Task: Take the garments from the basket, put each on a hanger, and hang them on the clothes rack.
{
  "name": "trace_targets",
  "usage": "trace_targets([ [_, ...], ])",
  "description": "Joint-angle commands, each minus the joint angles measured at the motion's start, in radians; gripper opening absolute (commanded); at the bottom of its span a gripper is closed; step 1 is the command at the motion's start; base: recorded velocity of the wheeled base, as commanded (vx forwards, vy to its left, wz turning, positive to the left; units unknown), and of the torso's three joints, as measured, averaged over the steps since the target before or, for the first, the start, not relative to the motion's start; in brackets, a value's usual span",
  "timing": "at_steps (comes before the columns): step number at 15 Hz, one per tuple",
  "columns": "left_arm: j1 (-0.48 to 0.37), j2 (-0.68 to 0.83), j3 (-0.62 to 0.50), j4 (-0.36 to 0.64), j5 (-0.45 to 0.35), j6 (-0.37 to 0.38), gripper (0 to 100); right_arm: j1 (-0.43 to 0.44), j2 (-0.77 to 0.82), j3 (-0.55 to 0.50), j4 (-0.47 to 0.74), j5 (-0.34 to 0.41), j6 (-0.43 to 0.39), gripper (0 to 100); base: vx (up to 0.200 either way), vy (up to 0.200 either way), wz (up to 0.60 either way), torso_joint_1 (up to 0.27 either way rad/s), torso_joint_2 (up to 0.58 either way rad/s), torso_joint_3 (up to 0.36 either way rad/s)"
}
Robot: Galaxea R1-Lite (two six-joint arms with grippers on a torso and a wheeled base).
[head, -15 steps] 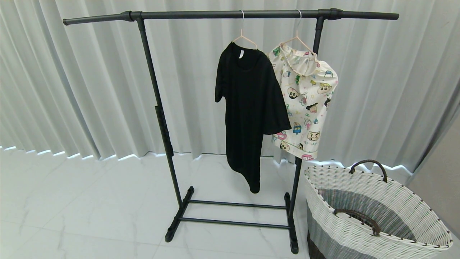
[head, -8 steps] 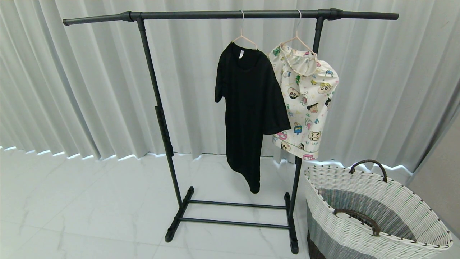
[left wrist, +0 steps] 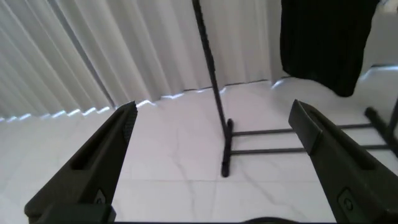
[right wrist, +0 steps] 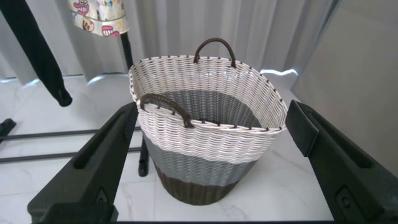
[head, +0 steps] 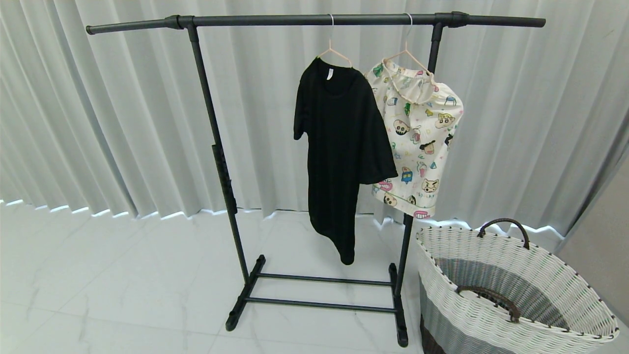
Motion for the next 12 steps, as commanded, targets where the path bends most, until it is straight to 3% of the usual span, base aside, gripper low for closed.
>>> trace_targets([
  [1, 0.000, 0.008, 0.000, 0.000, -0.020, -0.194, 100, 0.000, 0.000, 0.000, 0.001, 0.001, 0.001, 100, 0.000, 0.000, 0.00, 0.000, 0.00, 0.000],
  [2, -0.004, 0.009, -0.002, 0.000, -0.048, -0.185, 100, 0.000, 0.000, 0.000, 0.001, 0.001, 0.003, 100, 0.000, 0.000, 0.00, 0.000, 0.00, 0.000],
  [3, -0.004, 0.002, 0.000, 0.000, -0.100, -0.122, 100, 0.000, 0.000, 0.000, 0.001, 0.001, 0.001, 100, 0.000, 0.000, 0.00, 0.000, 0.00, 0.000],
  [4, -0.004, 0.002, 0.001, -0.003, -0.063, -0.066, 100, 0.000, 0.000, 0.000, 0.001, 0.001, -0.002, 100, 0.000, 0.000, 0.00, 0.000, 0.00, 0.000],
  [5, -0.004, 0.002, 0.008, -0.028, 0.064, -0.063, 100, 0.000, 0.000, 0.000, 0.002, 0.001, -0.003, 100, 0.000, 0.000, 0.00, 0.000, 0.00, 0.000],
  [9, -0.001, 0.002, 0.015, -0.038, 0.041, -0.032, 100, 0.000, 0.000, 0.000, 0.001, 0.001, -0.003, 100, 0.000, 0.000, 0.00, 0.000, 0.00, 0.000],
  [10, -0.001, 0.000, 0.012, -0.052, 0.056, -0.017, 100, 0.000, 0.000, 0.000, 0.001, 0.001, -0.003, 100, 0.000, 0.000, 0.00, 0.000, 0.00, 0.000],
  [11, -0.001, 0.000, 0.026, -0.153, 0.111, 0.014, 100, 0.000, 0.000, 0.000, 0.001, 0.001, 0.000, 100, 0.000, 0.000, 0.00, 0.000, 0.00, 0.000],
  [12, -0.001, 0.000, 0.026, -0.112, 0.113, 0.011, 100, 0.000, 0.000, 0.000, 0.001, 0.001, -0.003, 100, 0.000, 0.000, 0.00, 0.000, 0.00, 0.000],
])
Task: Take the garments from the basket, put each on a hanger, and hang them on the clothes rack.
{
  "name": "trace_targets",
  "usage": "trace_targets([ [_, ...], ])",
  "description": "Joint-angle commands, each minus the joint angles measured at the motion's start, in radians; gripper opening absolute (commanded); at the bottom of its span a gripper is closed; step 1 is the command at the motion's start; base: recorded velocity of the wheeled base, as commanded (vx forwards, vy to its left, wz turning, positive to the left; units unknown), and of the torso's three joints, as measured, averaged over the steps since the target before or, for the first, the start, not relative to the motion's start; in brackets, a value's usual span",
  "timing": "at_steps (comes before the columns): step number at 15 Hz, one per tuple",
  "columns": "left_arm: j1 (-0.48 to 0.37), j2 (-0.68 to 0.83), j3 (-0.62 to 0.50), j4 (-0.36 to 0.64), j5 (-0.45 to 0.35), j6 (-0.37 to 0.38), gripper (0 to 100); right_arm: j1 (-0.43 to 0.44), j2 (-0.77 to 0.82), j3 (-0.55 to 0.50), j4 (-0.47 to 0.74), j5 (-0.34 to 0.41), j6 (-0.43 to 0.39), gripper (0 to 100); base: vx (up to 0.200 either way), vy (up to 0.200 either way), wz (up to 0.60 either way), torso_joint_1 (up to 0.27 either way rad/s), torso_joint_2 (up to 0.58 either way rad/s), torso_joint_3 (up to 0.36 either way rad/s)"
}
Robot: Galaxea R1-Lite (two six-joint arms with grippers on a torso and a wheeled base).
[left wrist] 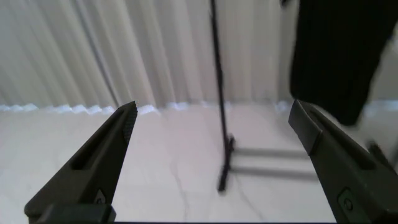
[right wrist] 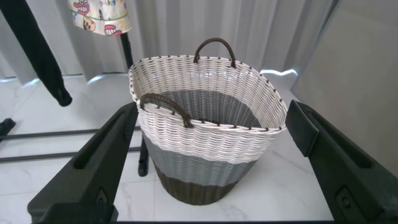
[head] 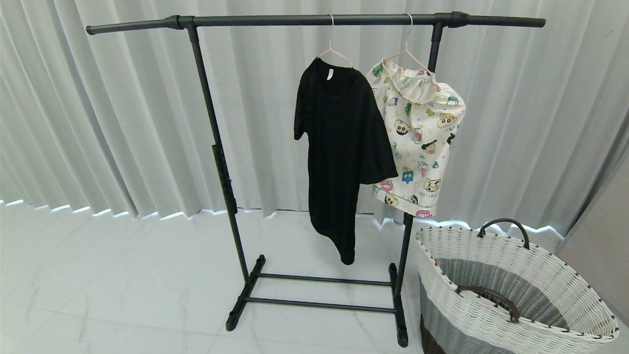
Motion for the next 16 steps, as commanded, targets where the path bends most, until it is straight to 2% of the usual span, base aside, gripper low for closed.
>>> trace_targets([
  [1, -0.004, 0.003, 0.007, 0.060, 0.003, -0.008, 100, 0.001, 0.000, 0.000, 0.000, 0.001, -0.002, 100, 0.000, 0.000, 0.00, 0.000, 0.00, 0.000],
  [2, -0.010, 0.023, 0.007, 0.056, 0.001, -0.083, 100, 0.001, 0.000, 0.000, 0.002, 0.001, -0.002, 100, 0.000, 0.000, 0.00, 0.000, 0.00, 0.000],
  [3, -0.005, 0.001, 0.007, 0.080, -0.065, -0.166, 100, 0.001, 0.000, 0.000, 0.002, 0.001, 0.001, 100, 0.000, 0.000, 0.00, 0.000, 0.00, 0.000],
  [4, -0.005, 0.003, 0.007, 0.123, -0.089, -0.123, 100, 0.001, 0.000, 0.000, 0.003, 0.001, 0.004, 100, 0.000, 0.000, 0.00, 0.000, 0.00, 0.000],
  [5, -0.013, 0.032, 0.007, 0.123, -0.089, -0.117, 100, 0.001, 0.000, 0.000, 0.003, 0.001, 0.007, 100, 0.000, 0.000, 0.00, 0.000, 0.00, 0.000],
  [7, -0.021, 0.053, 0.007, 0.126, -0.089, -0.142, 100, 0.001, 0.000, 0.000, 0.003, 0.001, 0.015, 100, 0.000, 0.000, 0.00, 0.000, 0.00, 0.000],
  [9, -0.013, 0.018, 0.007, 0.126, -0.089, -0.143, 100, 0.001, 0.000, 0.000, 0.003, 0.000, 0.081, 100, 0.000, 0.000, 0.00, 0.000, 0.00, 0.000],
  [10, -0.004, 0.000, 0.007, 0.126, -0.089, -0.146, 100, 0.001, 0.000, 0.000, 0.003, 0.000, 0.087, 100, 0.000, 0.000, 0.00, 0.000, 0.00, 0.000],
  [11, -0.004, 0.000, 0.007, 0.125, -0.089, -0.146, 100, 0.001, 0.000, 0.000, 0.003, -0.002, 0.084, 100, 0.000, 0.000, 0.00, 0.000, 0.00, 0.000],
  [13, -0.004, 0.000, 0.007, 0.126, -0.089, -0.148, 100, 0.001, 0.002, 0.000, -0.001, -0.028, 0.012, 100, 0.000, 0.000, 0.00, 0.000, 0.00, 0.000],
  [14, -0.004, 0.000, 0.007, 0.126, -0.089, -0.148, 100, 0.001, 0.002, 0.000, 0.005, -0.003, -0.007, 100, 0.000, 0.000, 0.00, 0.000, 0.00, 0.000],
  [16, -0.004, 0.000, 0.007, 0.126, -0.089, -0.148, 100, 0.004, 0.009, 0.000, 0.009, -0.002, 0.006, 100, 0.000, 0.000, 0.00, 0.000, 0.00, 0.000],
])
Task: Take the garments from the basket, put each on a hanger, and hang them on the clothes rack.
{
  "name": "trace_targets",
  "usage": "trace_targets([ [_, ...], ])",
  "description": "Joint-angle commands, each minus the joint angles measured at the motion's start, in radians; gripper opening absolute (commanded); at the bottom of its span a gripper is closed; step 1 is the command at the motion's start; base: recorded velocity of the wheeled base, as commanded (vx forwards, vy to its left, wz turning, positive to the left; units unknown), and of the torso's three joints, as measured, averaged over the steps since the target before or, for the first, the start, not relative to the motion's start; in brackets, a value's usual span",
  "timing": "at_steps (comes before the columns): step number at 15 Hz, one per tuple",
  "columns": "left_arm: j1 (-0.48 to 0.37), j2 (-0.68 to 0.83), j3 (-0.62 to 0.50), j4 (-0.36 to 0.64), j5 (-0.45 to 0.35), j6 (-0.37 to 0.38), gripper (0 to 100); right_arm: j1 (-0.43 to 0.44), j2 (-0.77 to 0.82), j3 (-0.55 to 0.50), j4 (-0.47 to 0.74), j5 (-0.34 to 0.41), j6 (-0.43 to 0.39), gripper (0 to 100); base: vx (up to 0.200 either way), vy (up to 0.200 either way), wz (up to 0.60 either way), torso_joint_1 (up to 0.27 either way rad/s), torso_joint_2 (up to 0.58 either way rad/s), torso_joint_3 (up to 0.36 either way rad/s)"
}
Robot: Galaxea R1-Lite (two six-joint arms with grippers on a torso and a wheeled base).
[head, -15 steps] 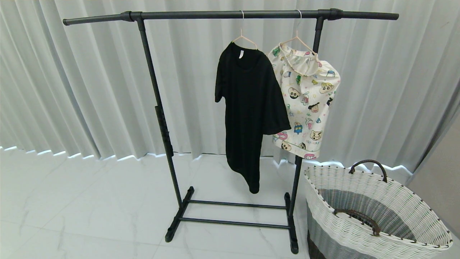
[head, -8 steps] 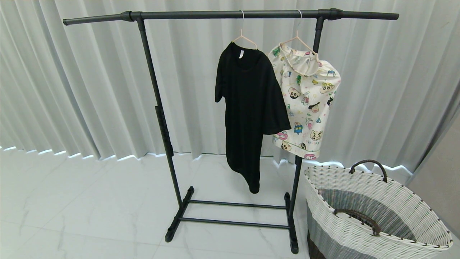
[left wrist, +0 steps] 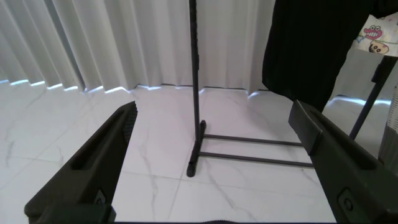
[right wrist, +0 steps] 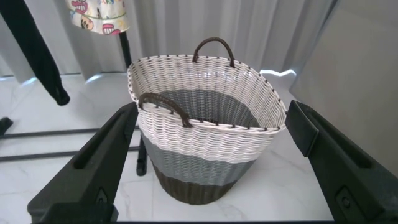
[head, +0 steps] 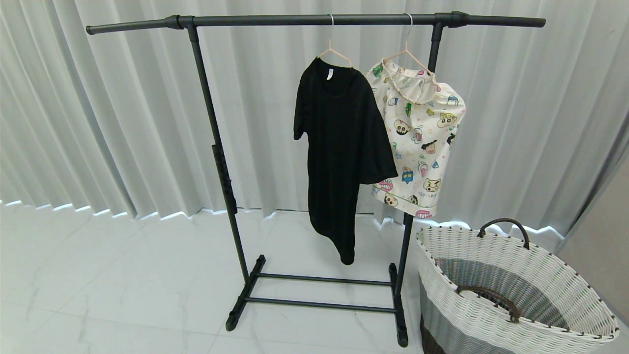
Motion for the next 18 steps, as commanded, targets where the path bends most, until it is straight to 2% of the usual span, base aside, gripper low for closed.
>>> trace_targets([
  [1, 0.001, -0.002, 0.000, 0.000, 0.001, -0.001, 100, 0.002, 0.000, 0.000, 0.004, 0.000, 0.016, 100, 0.000, 0.000, 0.00, 0.000, 0.00, 0.000],
  [18, 0.001, -0.002, 0.000, 0.000, 0.001, -0.001, 100, 0.002, -0.002, 0.000, 0.004, 0.000, 0.036, 100, 0.000, 0.000, 0.00, 0.000, 0.00, 0.000],
])
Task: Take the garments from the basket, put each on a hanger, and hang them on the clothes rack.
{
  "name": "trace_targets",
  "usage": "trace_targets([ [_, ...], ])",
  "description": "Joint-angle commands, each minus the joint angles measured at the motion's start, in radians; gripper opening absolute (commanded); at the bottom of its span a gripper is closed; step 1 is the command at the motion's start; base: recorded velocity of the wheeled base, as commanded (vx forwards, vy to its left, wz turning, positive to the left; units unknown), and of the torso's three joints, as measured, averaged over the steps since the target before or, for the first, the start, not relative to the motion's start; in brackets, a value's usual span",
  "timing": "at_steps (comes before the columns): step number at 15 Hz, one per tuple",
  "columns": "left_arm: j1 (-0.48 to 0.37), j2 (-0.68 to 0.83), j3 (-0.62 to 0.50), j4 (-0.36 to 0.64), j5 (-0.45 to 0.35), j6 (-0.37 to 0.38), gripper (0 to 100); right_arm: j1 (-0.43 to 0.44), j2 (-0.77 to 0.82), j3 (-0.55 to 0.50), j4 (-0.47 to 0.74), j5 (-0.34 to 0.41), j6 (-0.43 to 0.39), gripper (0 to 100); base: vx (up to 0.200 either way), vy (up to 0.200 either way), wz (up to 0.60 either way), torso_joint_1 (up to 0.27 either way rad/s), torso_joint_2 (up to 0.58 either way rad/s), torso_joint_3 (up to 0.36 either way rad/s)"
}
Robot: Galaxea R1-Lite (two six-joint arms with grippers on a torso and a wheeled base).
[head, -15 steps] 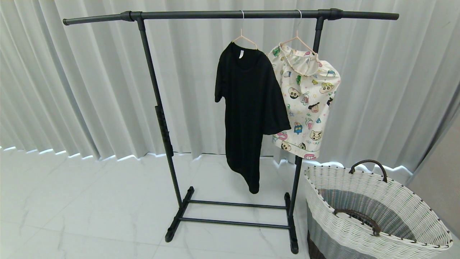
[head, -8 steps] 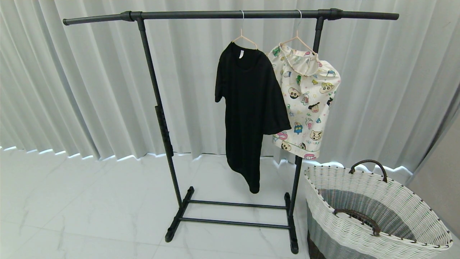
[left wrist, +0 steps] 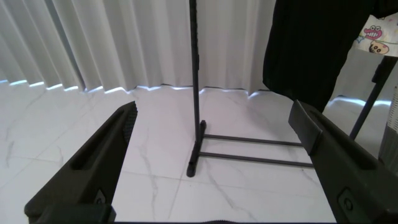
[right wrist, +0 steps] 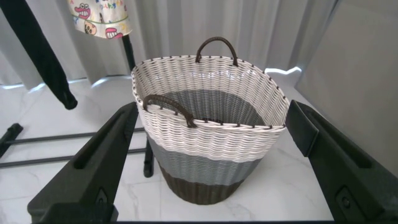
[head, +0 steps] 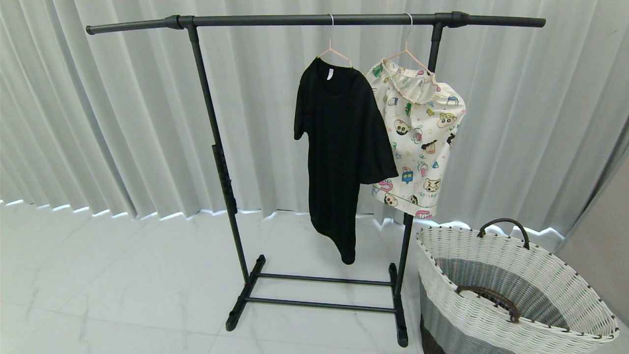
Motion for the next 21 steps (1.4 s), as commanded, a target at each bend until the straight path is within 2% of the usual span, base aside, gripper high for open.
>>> trace_targets([
  [1, 0.001, 0.000, 0.000, -0.002, 0.000, 0.000, 100, 0.000, 0.000, 0.000, 0.000, 0.000, 0.000, 100, 0.000, 0.000, 0.00, 0.000, 0.00, 0.000],
  [21, 0.001, 0.000, 0.000, 0.000, 0.000, 0.000, 100, 0.000, 0.000, 0.000, 0.000, 0.000, -0.003, 100, 0.000, 0.000, 0.00, 0.000, 0.00, 0.000],
])
